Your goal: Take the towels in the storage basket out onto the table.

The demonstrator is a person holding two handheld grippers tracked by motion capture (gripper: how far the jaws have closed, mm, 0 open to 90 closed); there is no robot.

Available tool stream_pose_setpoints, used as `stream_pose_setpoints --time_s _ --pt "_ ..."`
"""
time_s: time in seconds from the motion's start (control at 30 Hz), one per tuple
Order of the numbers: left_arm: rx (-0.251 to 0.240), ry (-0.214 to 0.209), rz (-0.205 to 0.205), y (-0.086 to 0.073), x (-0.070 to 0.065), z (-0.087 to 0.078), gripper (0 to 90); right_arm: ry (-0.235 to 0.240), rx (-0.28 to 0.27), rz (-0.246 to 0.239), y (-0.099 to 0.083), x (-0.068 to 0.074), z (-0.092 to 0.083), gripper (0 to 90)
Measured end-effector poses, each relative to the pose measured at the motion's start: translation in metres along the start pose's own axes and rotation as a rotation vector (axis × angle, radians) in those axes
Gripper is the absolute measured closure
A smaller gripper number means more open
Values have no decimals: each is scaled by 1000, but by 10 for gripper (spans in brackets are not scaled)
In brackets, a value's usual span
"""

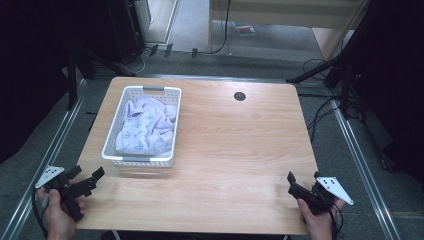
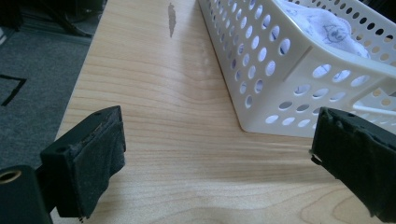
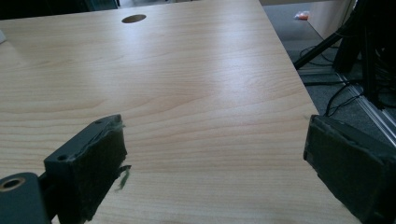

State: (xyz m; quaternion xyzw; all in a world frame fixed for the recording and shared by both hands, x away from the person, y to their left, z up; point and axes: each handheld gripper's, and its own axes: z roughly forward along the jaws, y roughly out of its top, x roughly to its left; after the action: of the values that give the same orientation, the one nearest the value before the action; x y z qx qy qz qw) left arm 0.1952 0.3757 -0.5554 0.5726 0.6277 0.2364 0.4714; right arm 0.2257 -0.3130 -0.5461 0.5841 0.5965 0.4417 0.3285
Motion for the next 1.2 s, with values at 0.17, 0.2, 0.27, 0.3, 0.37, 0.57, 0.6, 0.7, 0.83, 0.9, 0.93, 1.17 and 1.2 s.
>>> stream_pose_setpoints --time_s 0.17,0.2,0.27,0.3,0.37,0.57,0.6,0.7,0.83,0.9,0.93,1.17,1.2 --pt "0 4 11 0 0 -5 37 -2 -1 -3 0 0 0 61" --pt "-7 -8 10 1 1 -8 38 -2 -3 -2 0 0 0 61" --pt "-26 -45 2 1 3 -14 36 -4 -4 -1 0 0 0 61" --pt "-26 -45 2 1 3 -14 28 -4 -4 -1 0 0 0 61" --pt "-35 -66 5 2 4 -19 7 -4 -2 0 0 0 0 61" --pt "-63 -30 23 15 -1 -31 6 -1 -2 0 0 0 0 61" --pt "-66 -32 22 17 -2 -33 2 0 -3 1 0 0 0 61" --pt "-72 -26 24 27 -9 -39 0 0 -2 3 0 0 0 61" --pt "-56 -24 68 43 -21 -46 0 -2 -1 3 0 0 0 62" --pt "-59 -36 74 53 -29 -48 0 -3 5 7 0 0 0 63" --pt "-59 -36 74 53 -29 -48 0 -3 5 7 0 0 0 63" --pt "-31 -70 101 87 -59 -43 0 -7 6 4 0 0 1 65" --pt "-23 -72 115 91 -63 -41 0 -7 5 2 0 0 1 65"
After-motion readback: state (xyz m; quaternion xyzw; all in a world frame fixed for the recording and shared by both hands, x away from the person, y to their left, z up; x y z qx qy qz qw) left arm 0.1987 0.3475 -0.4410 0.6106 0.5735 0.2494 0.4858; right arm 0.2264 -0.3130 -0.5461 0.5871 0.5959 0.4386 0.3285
